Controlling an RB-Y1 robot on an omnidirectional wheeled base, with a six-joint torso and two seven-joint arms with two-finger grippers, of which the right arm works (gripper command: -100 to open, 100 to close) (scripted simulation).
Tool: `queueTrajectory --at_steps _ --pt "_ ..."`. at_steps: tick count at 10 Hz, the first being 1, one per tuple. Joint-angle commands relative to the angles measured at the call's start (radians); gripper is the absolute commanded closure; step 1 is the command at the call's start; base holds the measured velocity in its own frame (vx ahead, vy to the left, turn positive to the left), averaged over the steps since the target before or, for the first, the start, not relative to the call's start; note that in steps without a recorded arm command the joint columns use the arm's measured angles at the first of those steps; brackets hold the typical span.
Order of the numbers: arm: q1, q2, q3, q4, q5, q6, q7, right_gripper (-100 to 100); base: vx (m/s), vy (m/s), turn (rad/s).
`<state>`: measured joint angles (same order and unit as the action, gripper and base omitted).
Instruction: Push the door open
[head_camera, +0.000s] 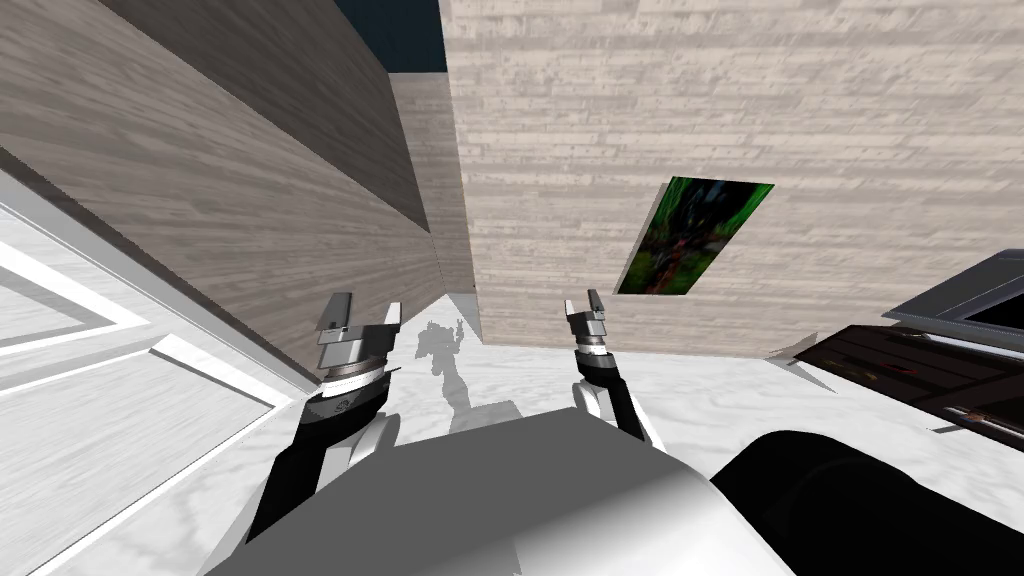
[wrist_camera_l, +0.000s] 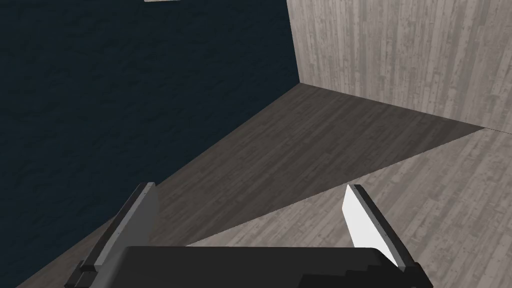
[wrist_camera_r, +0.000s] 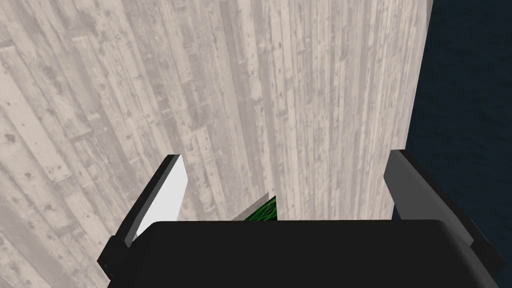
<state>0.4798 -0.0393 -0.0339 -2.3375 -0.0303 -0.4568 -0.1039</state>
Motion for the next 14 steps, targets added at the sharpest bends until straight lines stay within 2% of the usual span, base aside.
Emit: queueTrajectory --at_steps 1,9,14 --pt "0.001 -0.007 -0.002 0.018 -0.031 -0.009 -0.017 -100 0.064 0.097 -0.037" --pt "0.007 -0.03 -0.013 0.103 -0.176 -0.05 -0.099 -100 0.126 0.133 -0.028" --pt "0.011 -0.042 -0.021 0.166 -0.286 -0.081 -0.16 -100 0.138 0.146 -0.03"
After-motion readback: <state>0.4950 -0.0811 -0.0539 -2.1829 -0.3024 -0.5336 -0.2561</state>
